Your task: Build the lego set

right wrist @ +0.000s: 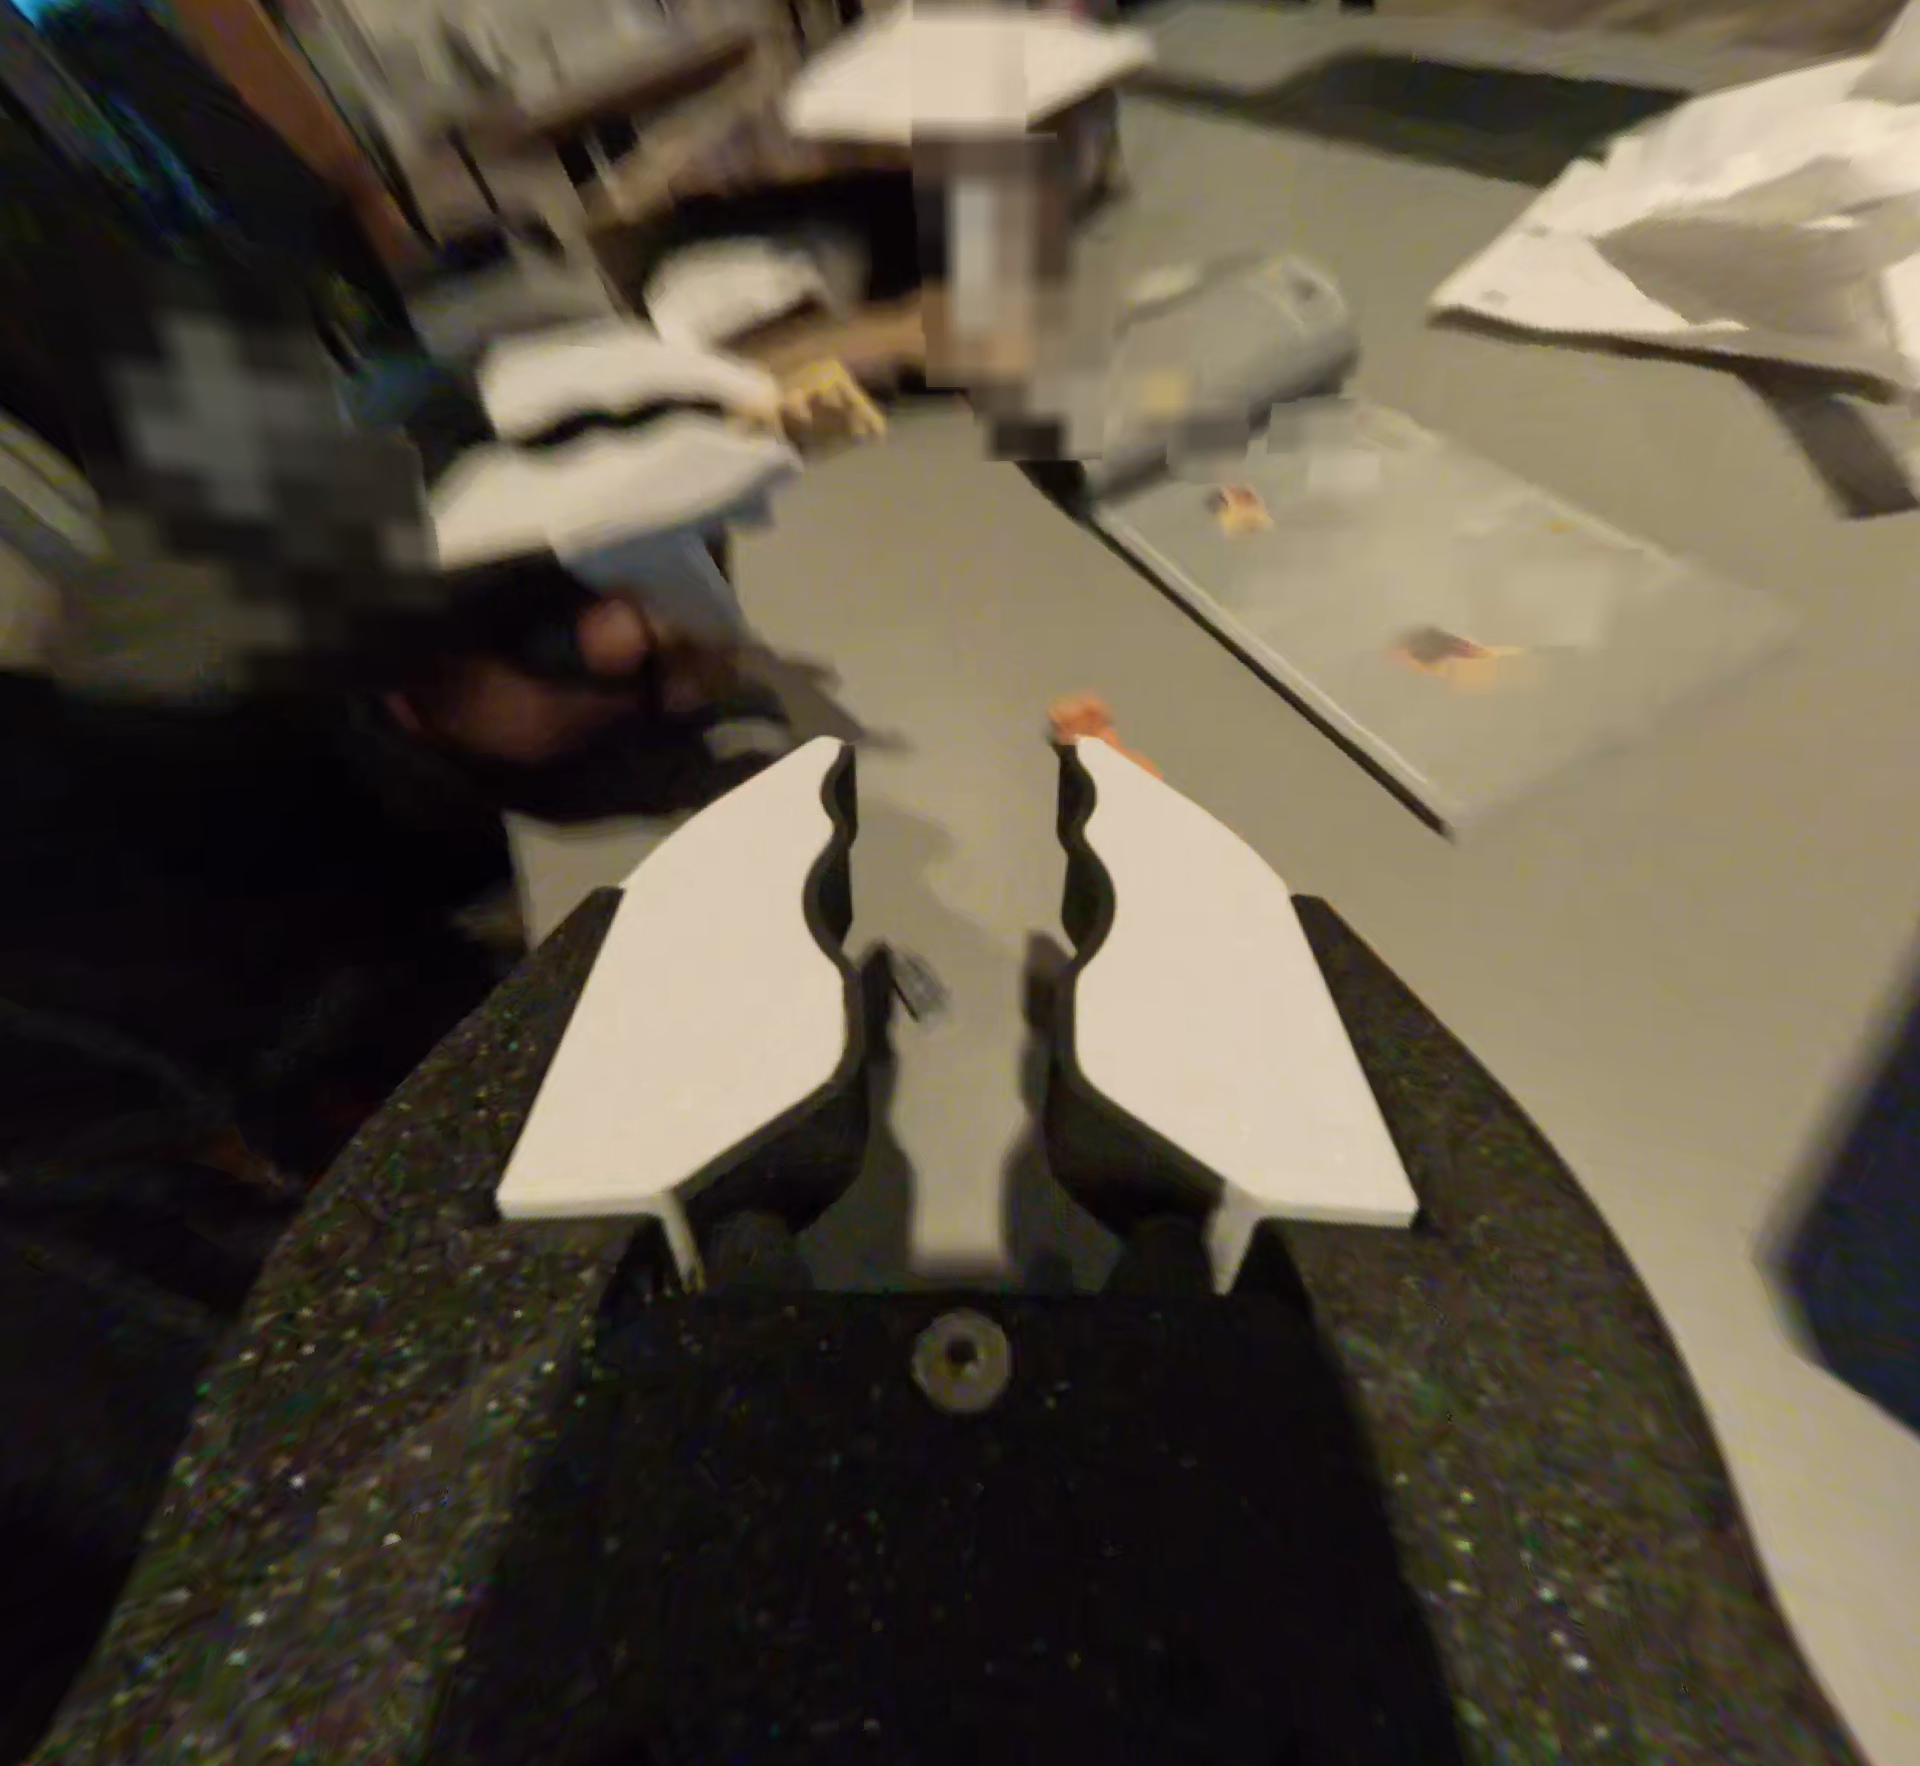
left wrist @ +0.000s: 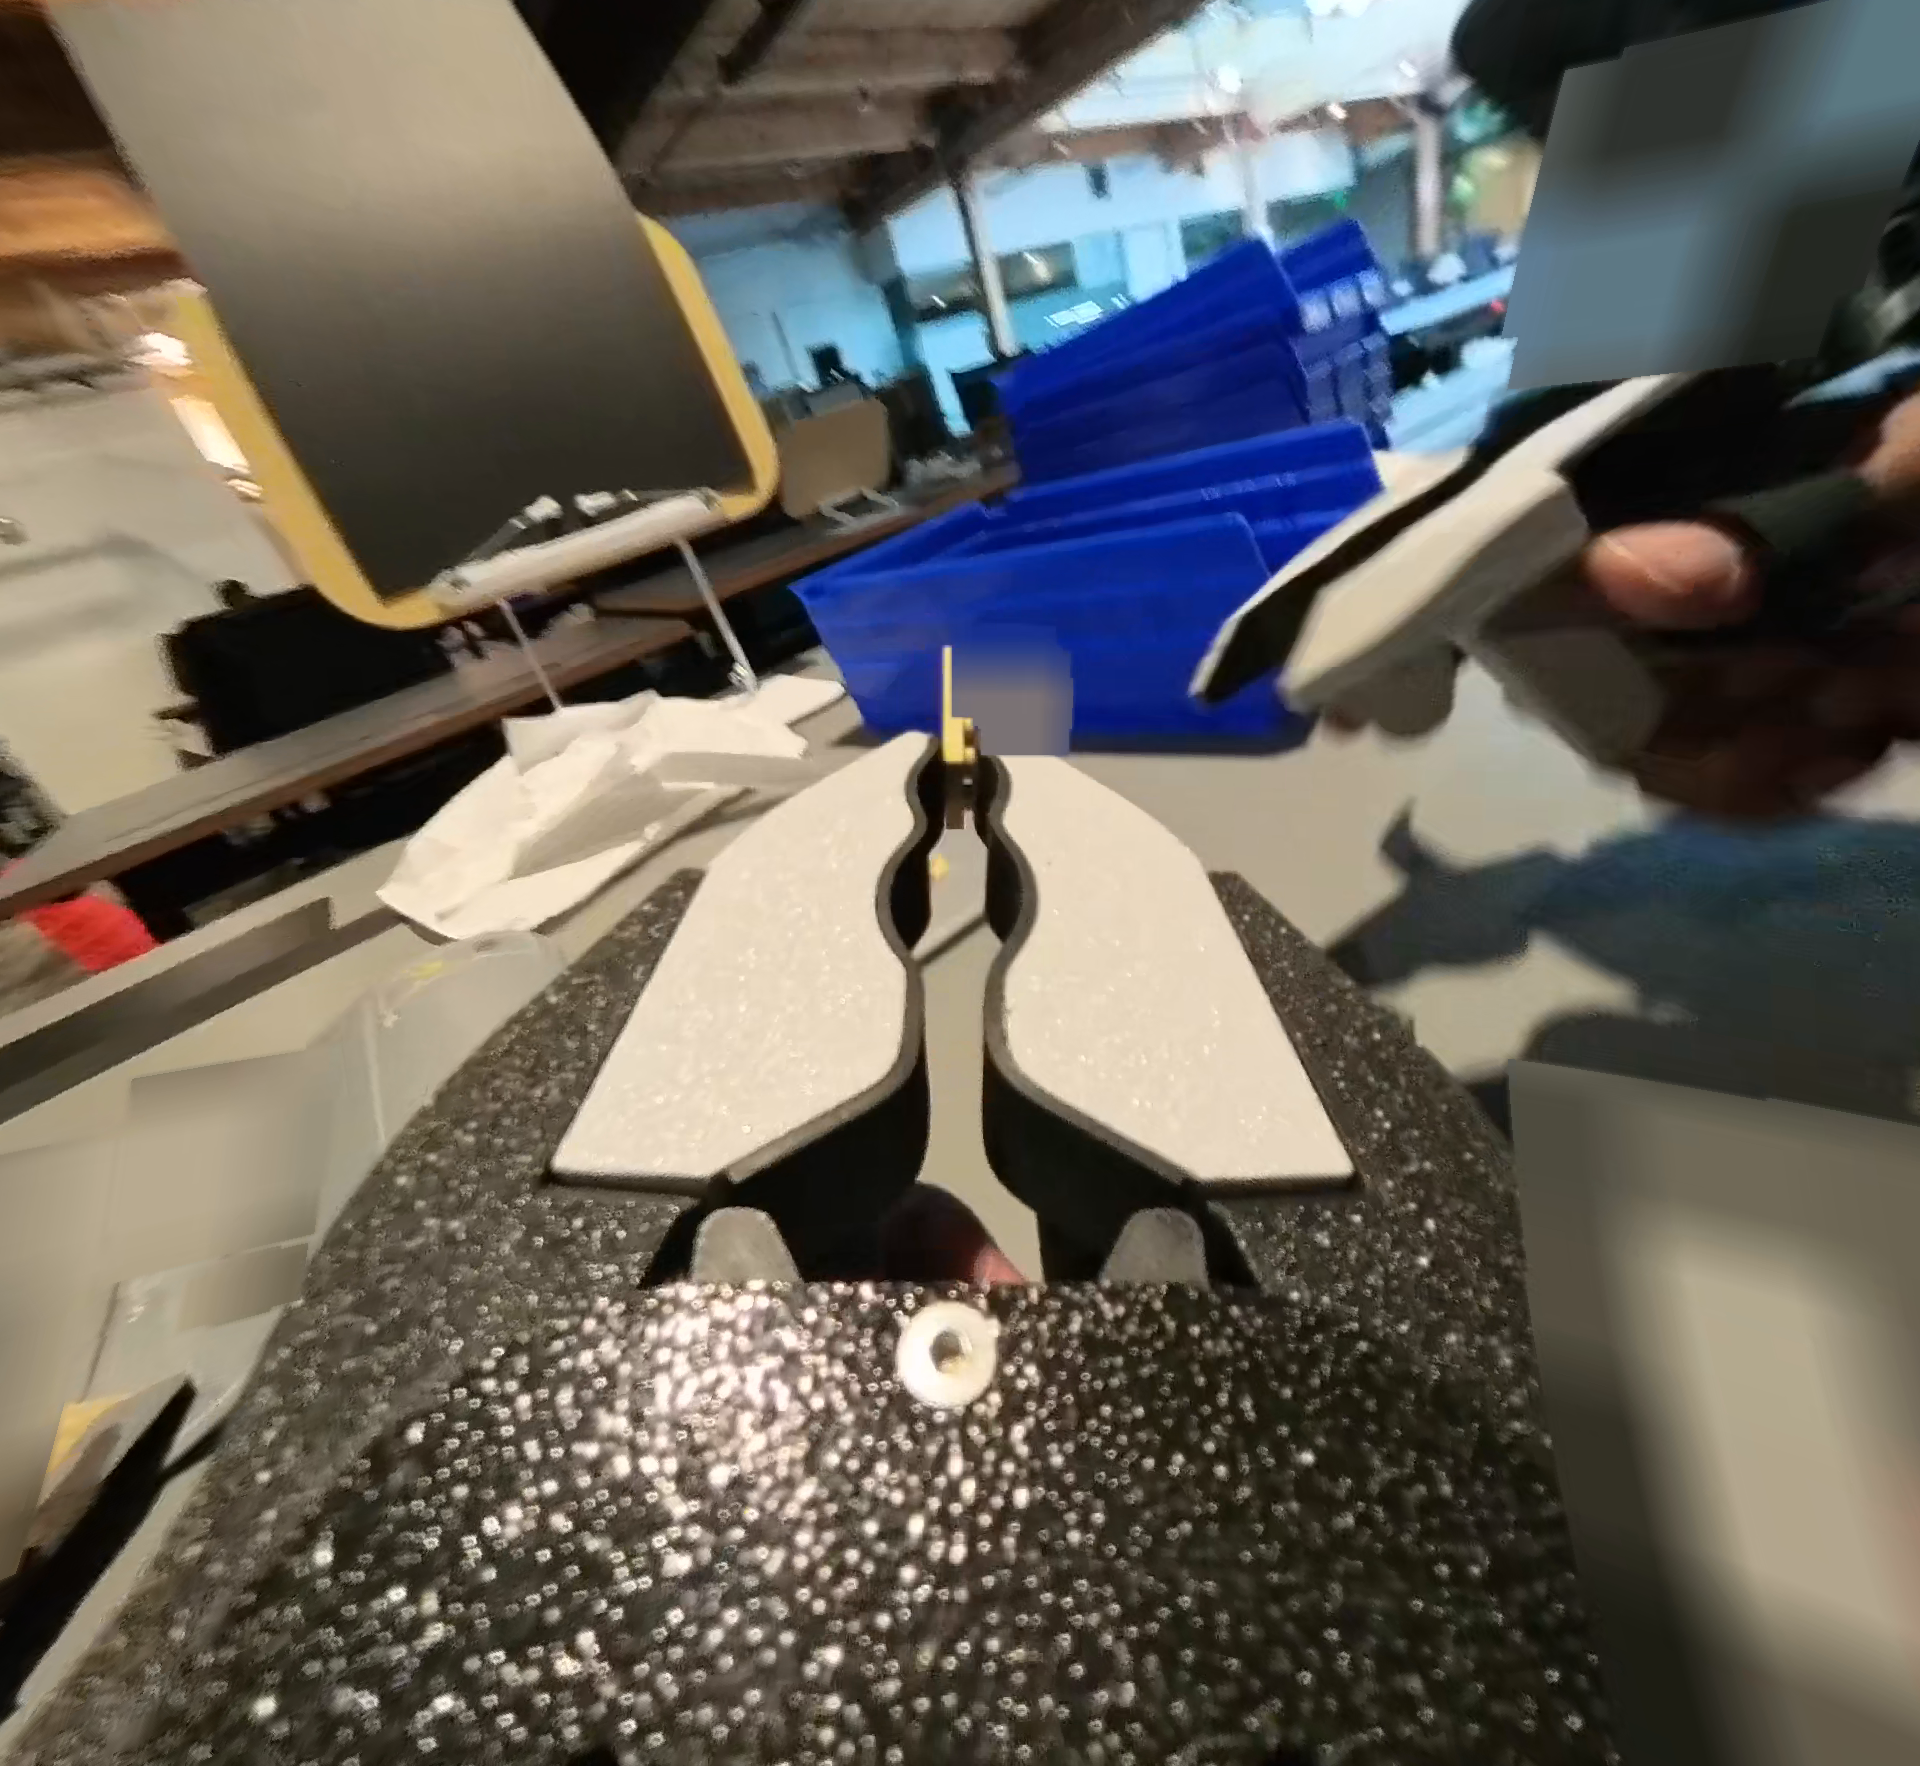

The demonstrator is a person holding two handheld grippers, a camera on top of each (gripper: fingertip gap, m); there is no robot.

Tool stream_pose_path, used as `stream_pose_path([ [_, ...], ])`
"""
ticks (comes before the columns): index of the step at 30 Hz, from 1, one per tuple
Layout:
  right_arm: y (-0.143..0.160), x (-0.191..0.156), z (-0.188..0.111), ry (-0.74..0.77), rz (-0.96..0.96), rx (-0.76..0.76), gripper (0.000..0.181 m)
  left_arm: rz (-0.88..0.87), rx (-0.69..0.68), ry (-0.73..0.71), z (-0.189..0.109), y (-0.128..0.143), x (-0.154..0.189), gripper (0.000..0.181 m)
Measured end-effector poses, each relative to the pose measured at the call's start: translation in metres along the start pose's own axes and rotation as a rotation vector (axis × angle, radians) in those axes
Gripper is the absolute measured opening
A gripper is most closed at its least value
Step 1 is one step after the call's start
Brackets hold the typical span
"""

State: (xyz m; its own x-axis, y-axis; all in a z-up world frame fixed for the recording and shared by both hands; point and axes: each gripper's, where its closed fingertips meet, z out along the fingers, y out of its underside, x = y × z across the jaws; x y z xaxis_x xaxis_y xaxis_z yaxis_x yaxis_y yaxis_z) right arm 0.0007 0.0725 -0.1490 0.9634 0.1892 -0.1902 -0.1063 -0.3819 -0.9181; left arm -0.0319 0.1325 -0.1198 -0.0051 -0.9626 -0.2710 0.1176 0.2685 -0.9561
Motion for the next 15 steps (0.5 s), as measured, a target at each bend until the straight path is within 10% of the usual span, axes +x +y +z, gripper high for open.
stream_pose_path([
  [5,0.044,0.005,-0.005,0.008,-0.221,-0.321,0.032,-0.013,-0.064,0.109,0.004,0.010,0.011,0.004],
  [15,0.079,-0.015,0.026,-0.094,-0.353,-0.507,0.029,-0.075,-0.146,0.177,0.006,0.018,0.018,0.004],
])
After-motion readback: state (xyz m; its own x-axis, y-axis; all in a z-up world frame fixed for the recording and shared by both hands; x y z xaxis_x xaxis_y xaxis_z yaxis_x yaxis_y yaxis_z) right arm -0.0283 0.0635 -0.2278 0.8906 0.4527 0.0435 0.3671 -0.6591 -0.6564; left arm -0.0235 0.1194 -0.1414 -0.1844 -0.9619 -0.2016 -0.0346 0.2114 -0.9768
